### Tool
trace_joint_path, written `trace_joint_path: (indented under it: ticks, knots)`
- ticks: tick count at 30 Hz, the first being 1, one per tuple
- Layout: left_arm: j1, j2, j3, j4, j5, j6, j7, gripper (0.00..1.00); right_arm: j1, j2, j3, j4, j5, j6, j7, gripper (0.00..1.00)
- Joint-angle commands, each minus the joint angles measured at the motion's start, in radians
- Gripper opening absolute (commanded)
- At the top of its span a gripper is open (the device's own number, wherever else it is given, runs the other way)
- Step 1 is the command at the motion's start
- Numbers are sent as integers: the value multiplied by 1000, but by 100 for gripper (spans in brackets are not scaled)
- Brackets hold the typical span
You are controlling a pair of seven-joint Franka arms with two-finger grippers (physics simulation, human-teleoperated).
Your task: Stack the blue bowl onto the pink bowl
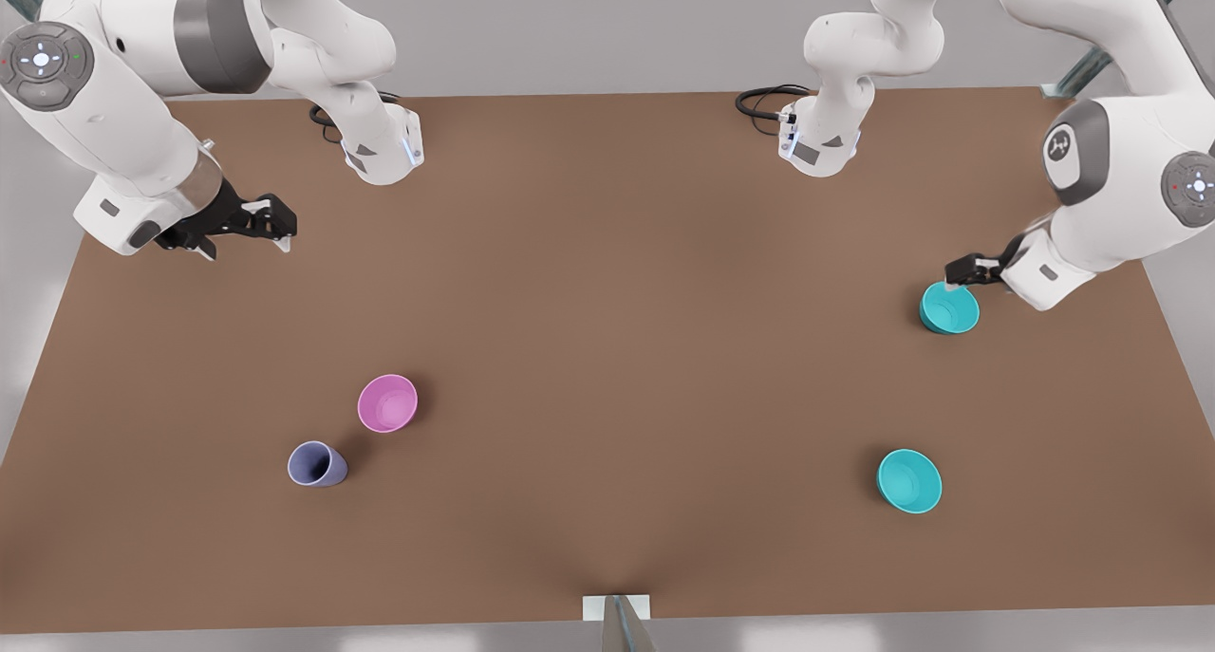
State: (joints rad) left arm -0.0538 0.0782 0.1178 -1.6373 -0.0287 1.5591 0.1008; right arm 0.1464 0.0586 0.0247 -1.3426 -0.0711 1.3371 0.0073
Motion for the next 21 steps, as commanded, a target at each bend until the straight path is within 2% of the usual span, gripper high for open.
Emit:
trace_joint_path:
  ticks: [1, 2, 4, 6, 7, 11, 17, 19, 21]
  knots:
    - [-15, 6, 0, 0, 6, -13, 109, 100, -5, 4, 0, 0, -2, 8, -1, 100]
    - [-15, 6, 0, 0, 4, -13, 109, 100, -2, 26, 3, 0, -12, 1, 0, 100]
    - [-15, 8, 0, 0, 7, -14, 109, 100, -1, 220, -5, 29, -22, 4, 3, 100]
    - [-15, 52, 0, 59, 9, -89, 109, 100, -19, 332, -12, 49, -21, 60, 8, 100]
    - [-15, 81, 0, 100, 9, -129, 109, 100, -31, 368, -14, 53, -19, 99, 8, 100]
    - [-17, 95, 0, 108, 7, -134, 106, 100, -103, 469, -12, 27, 39, 246, 40, 100]
    - [-17, 103, -1, 108, 7, -142, 102, 100, -114, 394, -12, -239, 117, 471, 62, 100]
    - [-15, 103, -1, 108, 6, -178, 100, 100, -114, 362, -12, -371, 160, 632, 71, 100]
    - [-15, 101, -1, 108, 6, -185, 100, 100, -117, 394, -14, -380, 159, 714, 72, 100]
